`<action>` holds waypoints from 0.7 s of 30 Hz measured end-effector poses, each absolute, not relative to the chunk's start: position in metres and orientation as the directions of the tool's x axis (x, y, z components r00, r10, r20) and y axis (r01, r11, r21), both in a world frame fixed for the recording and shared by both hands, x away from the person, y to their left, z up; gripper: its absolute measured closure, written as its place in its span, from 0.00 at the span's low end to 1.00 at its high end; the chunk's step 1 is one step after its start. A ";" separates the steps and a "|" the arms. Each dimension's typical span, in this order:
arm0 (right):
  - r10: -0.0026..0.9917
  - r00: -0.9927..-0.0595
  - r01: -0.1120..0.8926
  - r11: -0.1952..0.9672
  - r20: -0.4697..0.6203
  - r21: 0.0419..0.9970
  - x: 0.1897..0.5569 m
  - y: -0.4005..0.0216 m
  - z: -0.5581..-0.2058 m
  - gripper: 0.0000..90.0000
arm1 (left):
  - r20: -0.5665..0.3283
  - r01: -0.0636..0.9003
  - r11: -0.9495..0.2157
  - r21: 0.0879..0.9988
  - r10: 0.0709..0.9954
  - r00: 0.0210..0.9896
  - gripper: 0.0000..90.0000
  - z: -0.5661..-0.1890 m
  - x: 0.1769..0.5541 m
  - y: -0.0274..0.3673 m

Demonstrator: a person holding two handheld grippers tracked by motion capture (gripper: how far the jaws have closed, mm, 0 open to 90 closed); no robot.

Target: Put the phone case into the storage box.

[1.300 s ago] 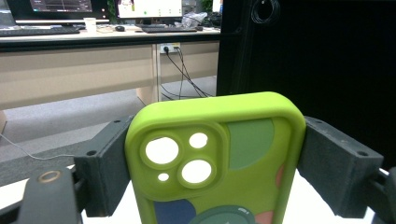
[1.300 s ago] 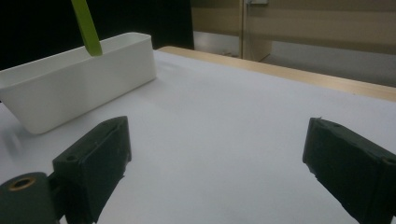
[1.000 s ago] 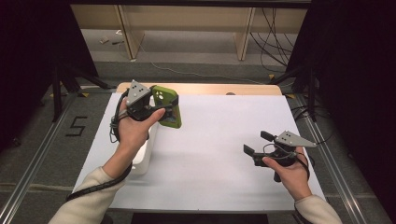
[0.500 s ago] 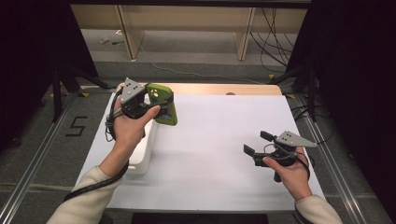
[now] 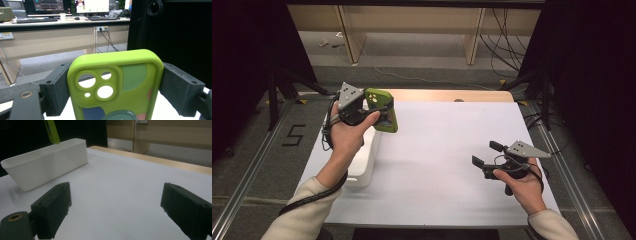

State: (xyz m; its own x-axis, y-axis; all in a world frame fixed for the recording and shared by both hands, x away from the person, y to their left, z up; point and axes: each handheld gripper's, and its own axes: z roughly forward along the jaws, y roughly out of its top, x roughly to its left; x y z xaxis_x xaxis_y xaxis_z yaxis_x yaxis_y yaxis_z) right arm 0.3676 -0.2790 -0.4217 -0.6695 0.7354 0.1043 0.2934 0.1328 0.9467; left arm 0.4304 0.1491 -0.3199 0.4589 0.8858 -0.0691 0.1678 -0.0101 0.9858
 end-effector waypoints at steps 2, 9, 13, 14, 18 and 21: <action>0.735 -0.670 0.294 0.134 0.104 0.946 0.368 -0.279 -0.422 0.12 | -0.064 0.166 -0.014 0.986 0.888 0.455 0.18 -0.320 0.431 0.150; 0.737 -0.668 0.295 0.134 0.104 0.946 0.368 -0.279 -0.422 0.12 | -0.066 0.169 -0.012 0.985 0.890 0.451 0.18 -0.320 0.432 0.152; 0.739 -0.666 0.295 0.132 0.105 0.946 0.368 -0.279 -0.423 0.12 | -0.063 0.169 -0.014 0.986 0.895 0.443 0.18 -0.320 0.432 0.154; 0.739 -0.666 0.295 0.132 0.105 0.946 0.368 -0.279 -0.423 0.12 | -0.059 0.167 -0.017 0.986 0.896 0.440 0.18 -0.320 0.433 0.155; 0.739 -0.666 0.295 0.132 0.105 0.946 0.368 -0.279 -0.423 0.12 | -0.061 0.168 -0.014 0.986 0.900 0.433 0.18 -0.319 0.433 0.157; 0.739 -0.665 0.296 0.131 0.106 0.946 0.368 -0.279 -0.423 0.12 | -0.059 0.166 -0.014 0.986 0.901 0.429 0.18 -0.319 0.434 0.159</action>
State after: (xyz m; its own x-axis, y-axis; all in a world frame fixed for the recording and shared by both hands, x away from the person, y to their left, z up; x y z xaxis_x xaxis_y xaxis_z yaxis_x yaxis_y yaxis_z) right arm 0.3680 -0.2791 -0.4228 -0.6650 0.7393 0.1060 0.2964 0.1310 0.9460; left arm 0.4335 0.1587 -0.3186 0.4294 0.9012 -0.0592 0.1658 -0.0143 0.9860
